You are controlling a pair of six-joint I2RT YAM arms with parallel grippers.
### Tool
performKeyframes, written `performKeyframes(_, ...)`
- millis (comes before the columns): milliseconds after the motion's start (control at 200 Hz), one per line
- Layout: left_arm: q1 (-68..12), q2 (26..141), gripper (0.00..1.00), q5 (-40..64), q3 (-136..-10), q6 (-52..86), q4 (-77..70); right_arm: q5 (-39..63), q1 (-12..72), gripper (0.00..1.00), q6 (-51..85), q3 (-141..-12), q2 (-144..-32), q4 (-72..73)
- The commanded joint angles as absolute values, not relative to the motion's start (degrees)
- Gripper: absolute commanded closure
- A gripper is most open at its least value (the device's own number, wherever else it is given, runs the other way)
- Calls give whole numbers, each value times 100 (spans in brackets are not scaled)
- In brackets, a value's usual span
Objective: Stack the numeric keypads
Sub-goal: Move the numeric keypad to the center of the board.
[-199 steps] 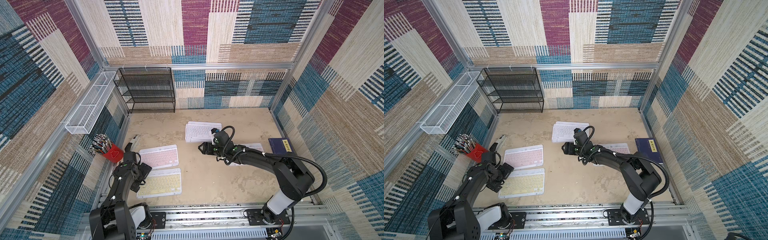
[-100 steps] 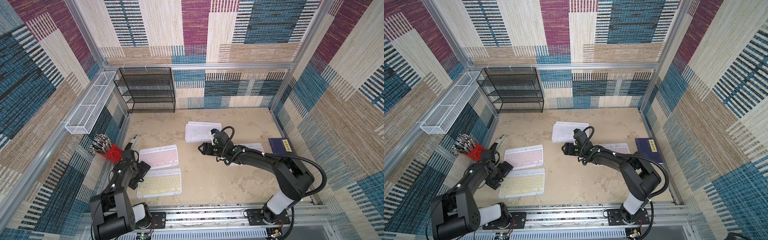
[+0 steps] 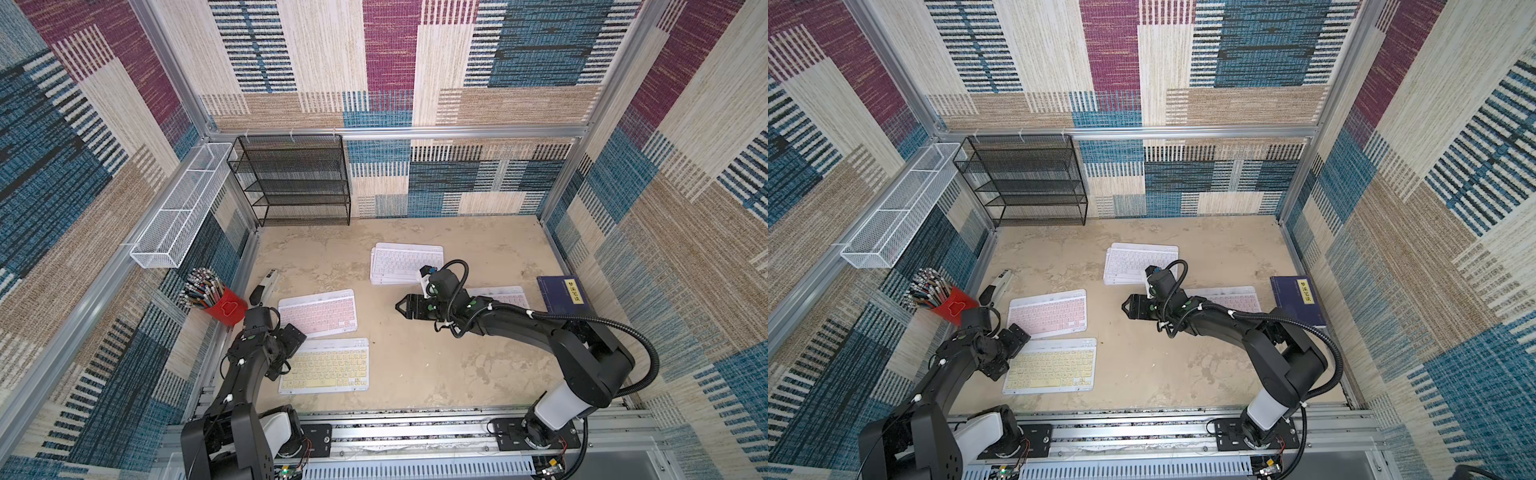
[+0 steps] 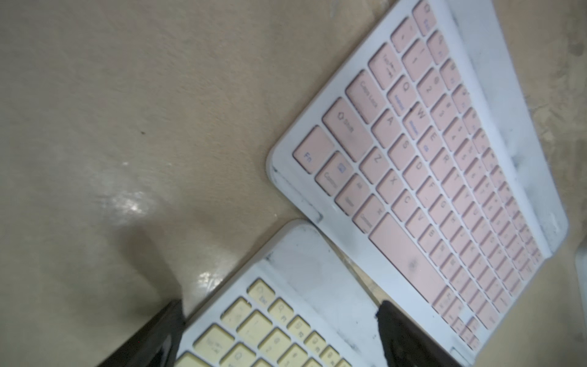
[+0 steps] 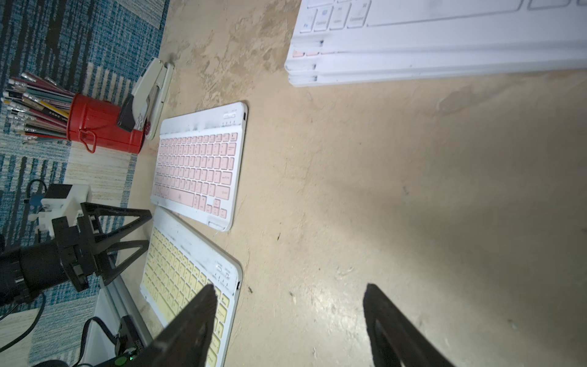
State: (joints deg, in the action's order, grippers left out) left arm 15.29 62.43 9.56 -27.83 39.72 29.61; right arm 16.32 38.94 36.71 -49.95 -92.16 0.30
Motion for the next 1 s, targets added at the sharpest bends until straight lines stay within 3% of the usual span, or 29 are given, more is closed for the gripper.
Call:
performKeyframes(0,1431,6095,3,1529,-2618,4246,3261,2149,3907,26,3888,-4807,-9096,-37)
performKeyframes(275,1180,5656,4,1651,-2365,4515,3299,3037,4096,29,4600,-4201,-8554,-28)
performKeyframes(651,-104,5520,5,1391,-2189,5232,3191,3598,4412,33,5172,-3820,-8811,-21)
performKeyframes(996,-400,5540,6,1346,-2153,5340,3026,4011,4421,34,5303,-3807,-9287,124)
